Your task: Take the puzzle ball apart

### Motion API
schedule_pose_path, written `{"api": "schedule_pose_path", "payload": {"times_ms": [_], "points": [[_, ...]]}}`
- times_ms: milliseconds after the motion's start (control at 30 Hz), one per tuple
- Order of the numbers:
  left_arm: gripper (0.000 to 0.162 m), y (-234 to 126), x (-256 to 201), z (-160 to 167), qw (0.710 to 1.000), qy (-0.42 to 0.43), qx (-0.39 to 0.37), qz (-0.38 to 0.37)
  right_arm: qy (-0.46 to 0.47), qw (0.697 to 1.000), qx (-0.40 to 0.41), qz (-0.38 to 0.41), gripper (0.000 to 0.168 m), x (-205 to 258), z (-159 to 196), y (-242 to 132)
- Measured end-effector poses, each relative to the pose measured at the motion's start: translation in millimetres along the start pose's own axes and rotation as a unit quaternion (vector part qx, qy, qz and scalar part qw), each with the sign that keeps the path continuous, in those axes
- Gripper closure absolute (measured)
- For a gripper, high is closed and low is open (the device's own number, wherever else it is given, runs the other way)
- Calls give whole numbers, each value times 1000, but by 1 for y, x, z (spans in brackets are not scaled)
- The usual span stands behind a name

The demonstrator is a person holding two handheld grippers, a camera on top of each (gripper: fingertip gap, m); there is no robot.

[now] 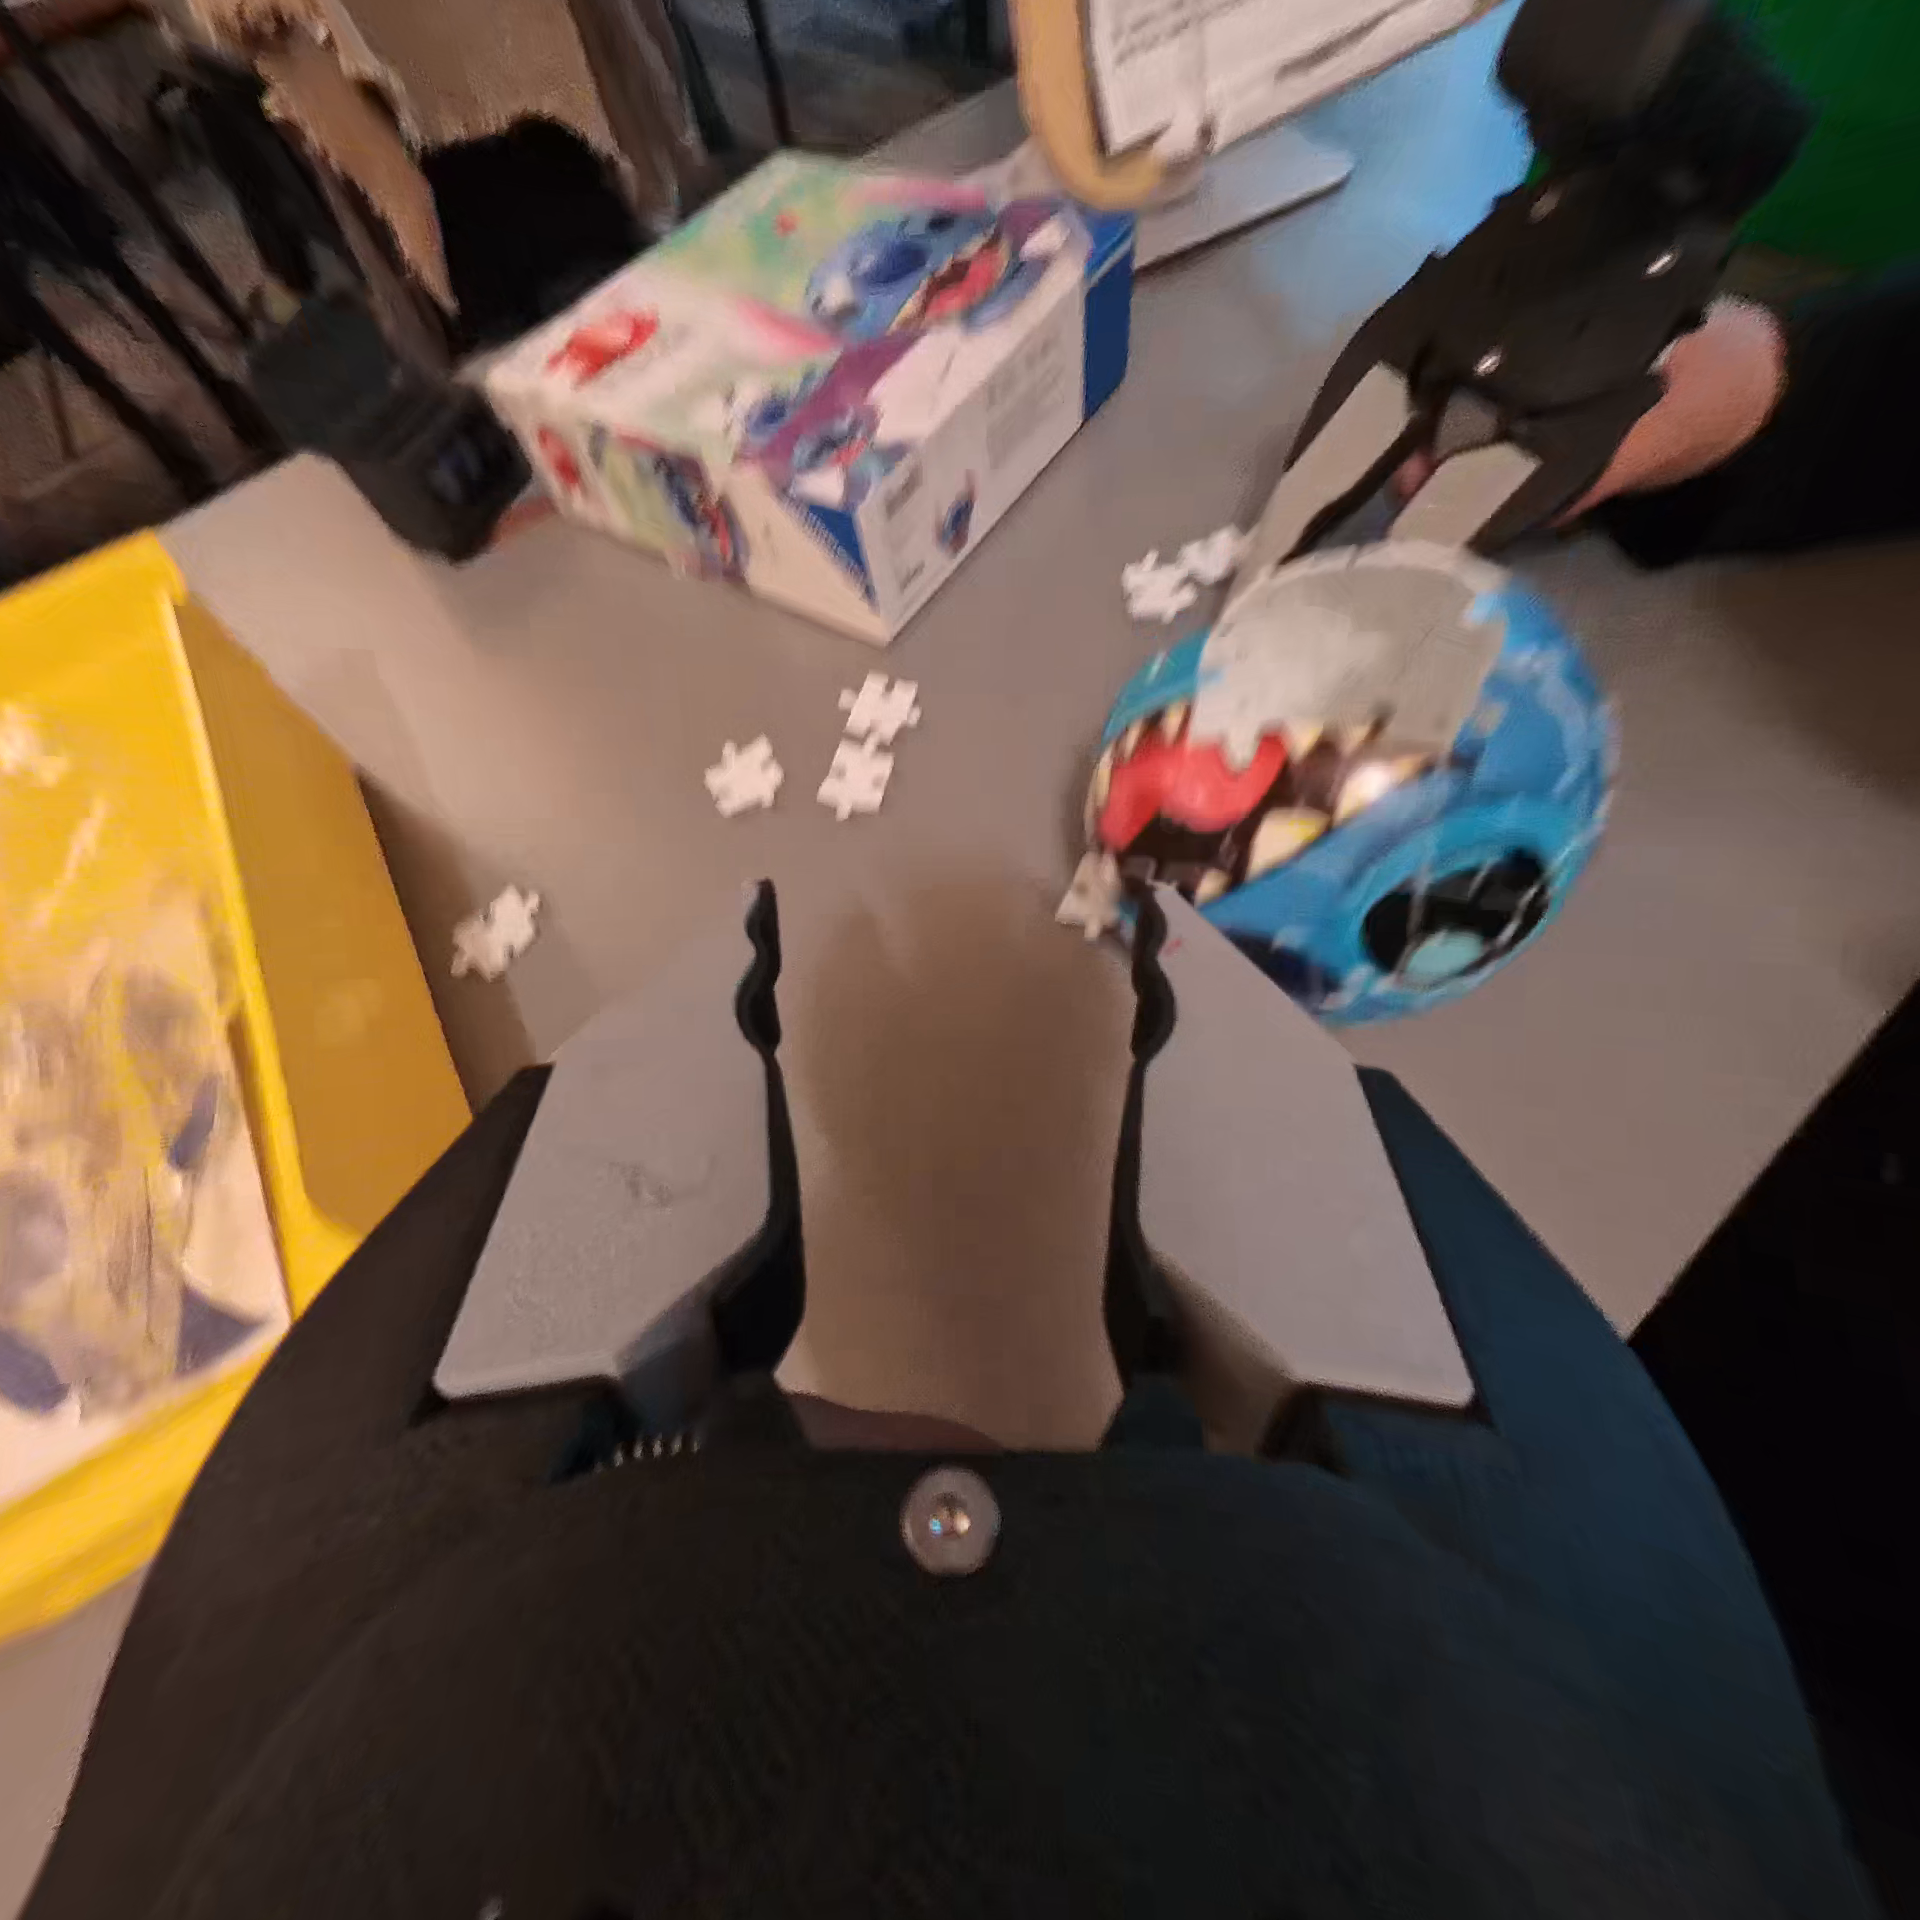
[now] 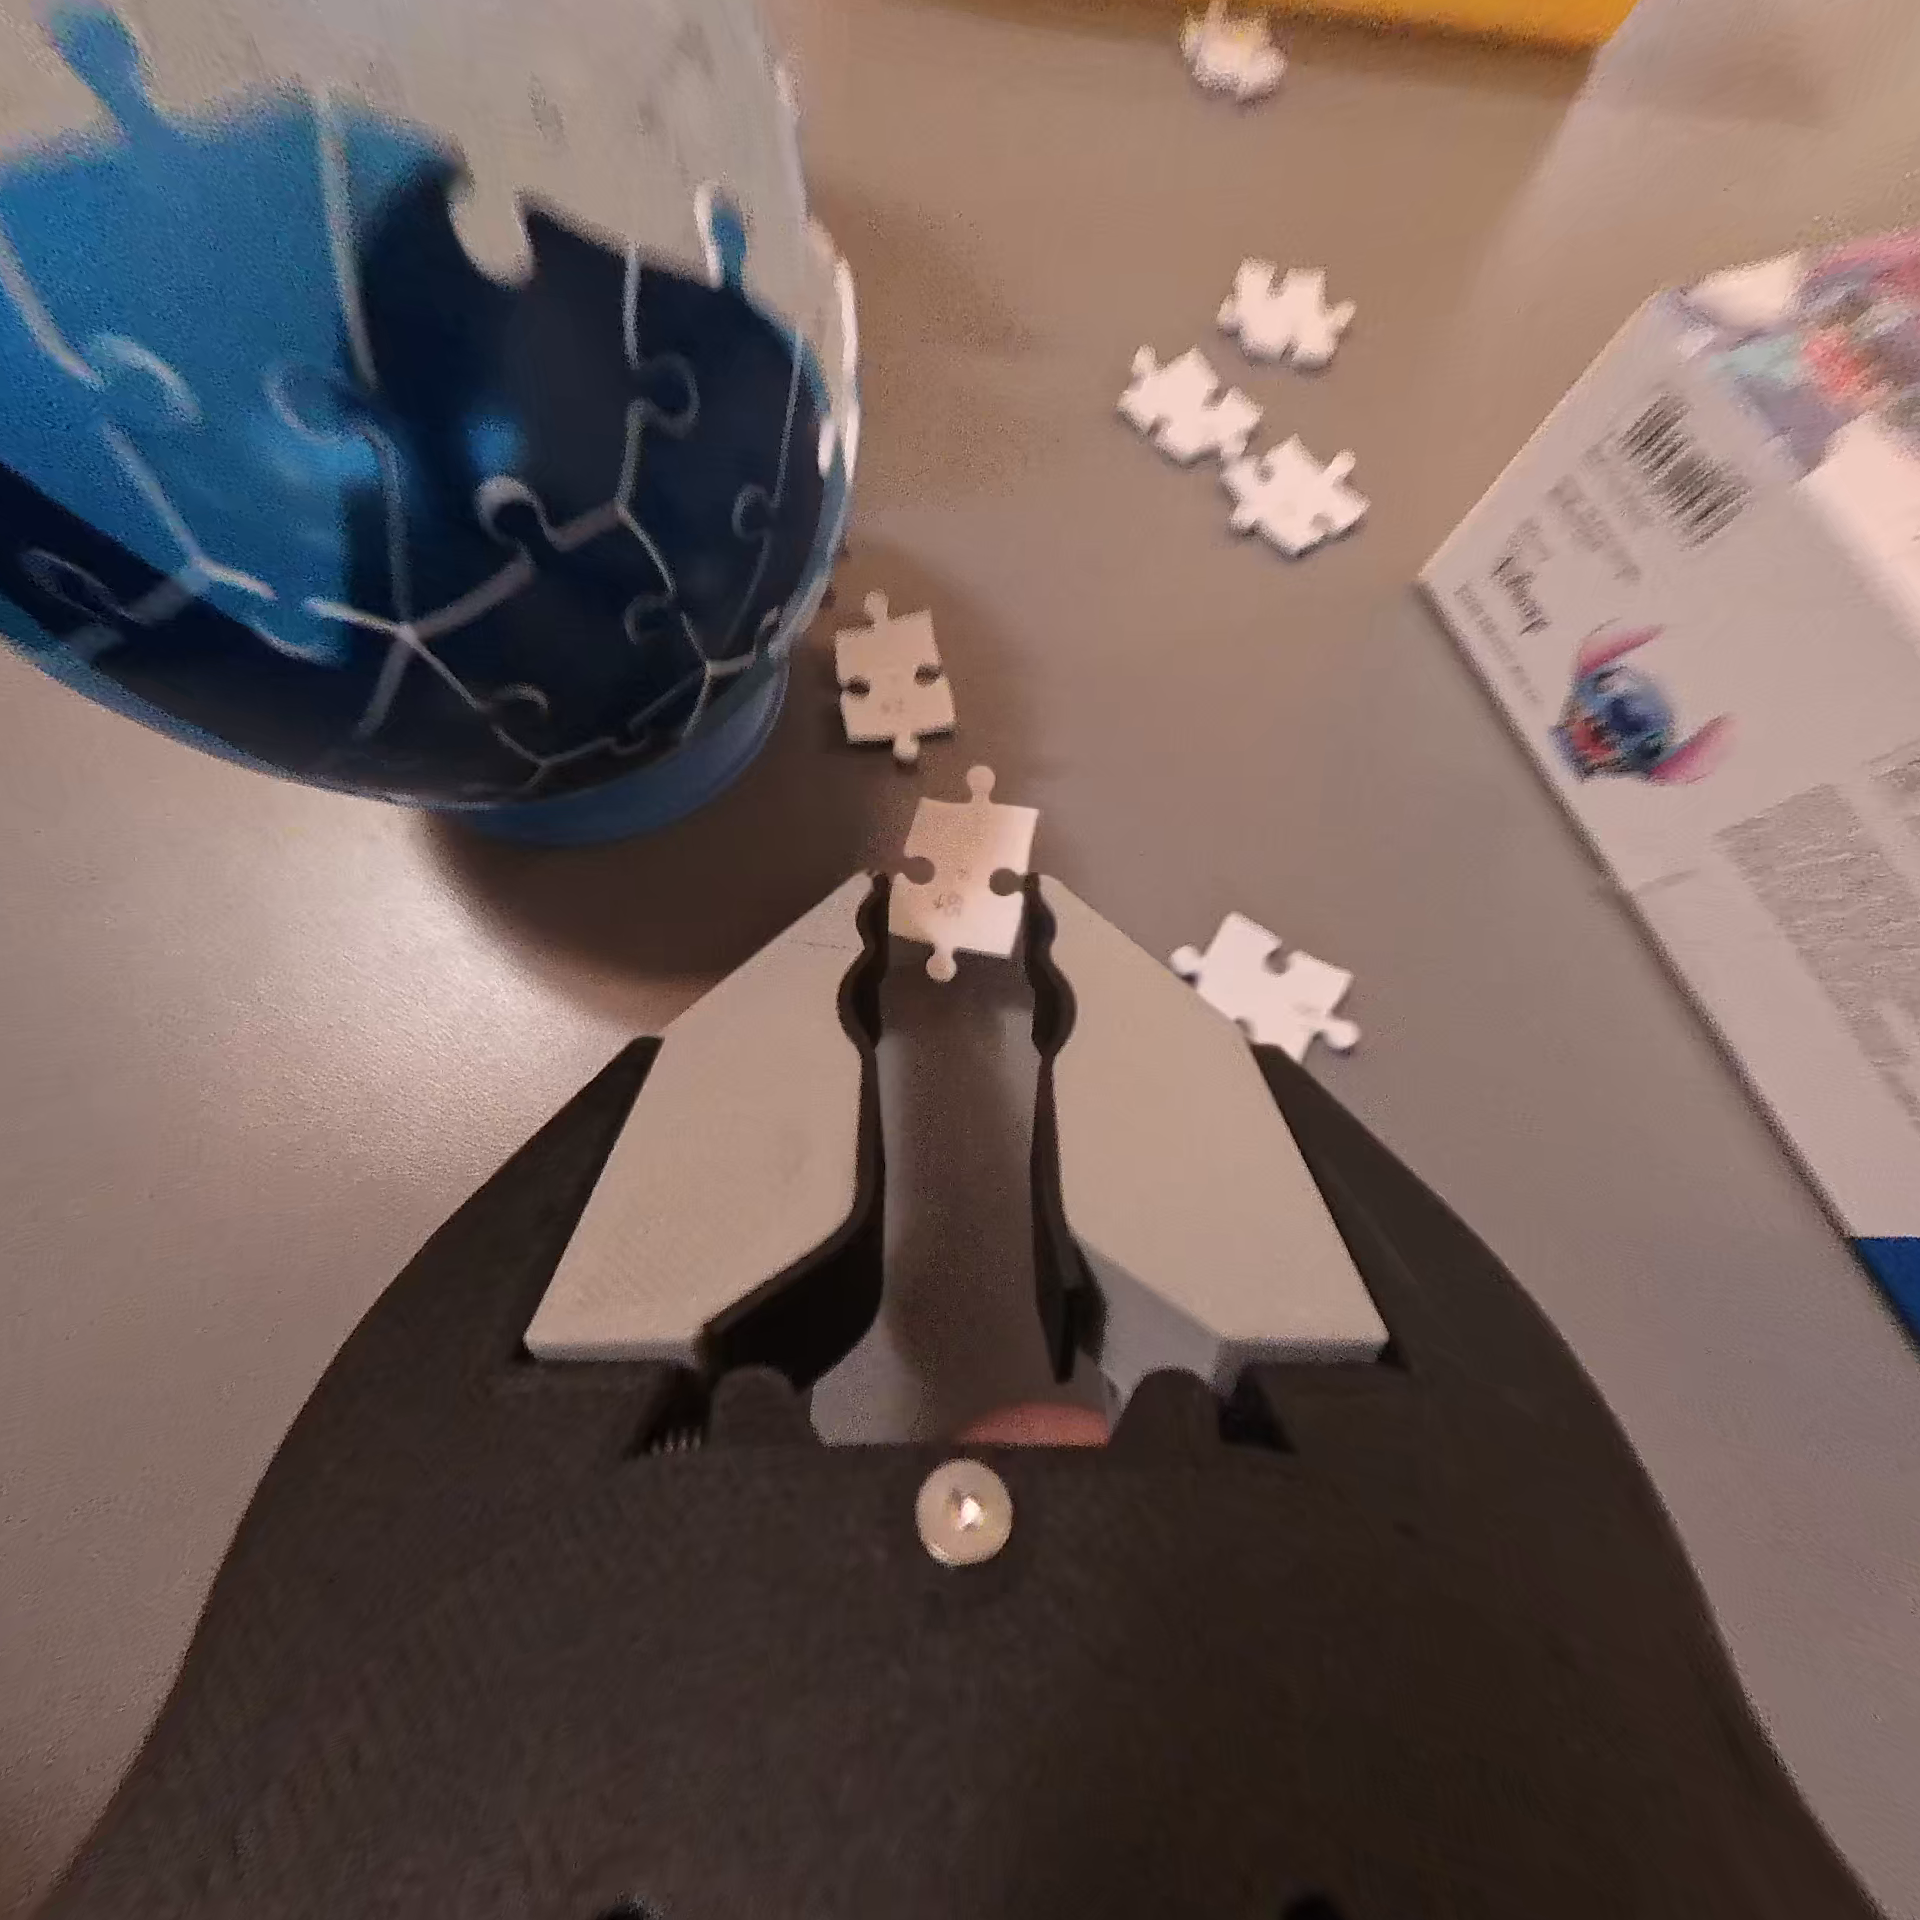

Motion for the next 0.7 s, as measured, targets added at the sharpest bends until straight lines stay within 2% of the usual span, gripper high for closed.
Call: {"api": "schedule_pose_path", "payload": {"times_ms": [100, 200, 333, 467, 600, 700], "points": [[101, 30, -12, -48, 998, 11, 15, 59, -34, 997, -71, 26, 146, -9, -33, -22], [102, 75, -31, -79, 990, 33, 67, 122, -104, 986, -111, 67, 146, -13, -68, -43], [102, 132, -50, -87, 967, -6, 152, 205, -152, 972, -142, 107, 146, -15, -95, -60], [104, 166, -59, -83, 943, -72, 190, 264, -177, 966, -143, 120, 146, -14, -96, -66], [124, 185, -59, -80, 933, -108, 189, 287, -197, 962, -134, 131, 146, -16, -92, -69], [159, 190, -63, -82, 923, -136, 169, 317, -208, 960, -125, 140, 146, -20, -87, -70]]}}
Point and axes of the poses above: each gripper's, where its closed fingertips meet, y out along the fingers, z out of its underside, x = y × z across the jaws, the point moved 6 cm from there along -y, back along the fingers, and after that the axes turned 13 degrees about -x, right-handed, at the moved point
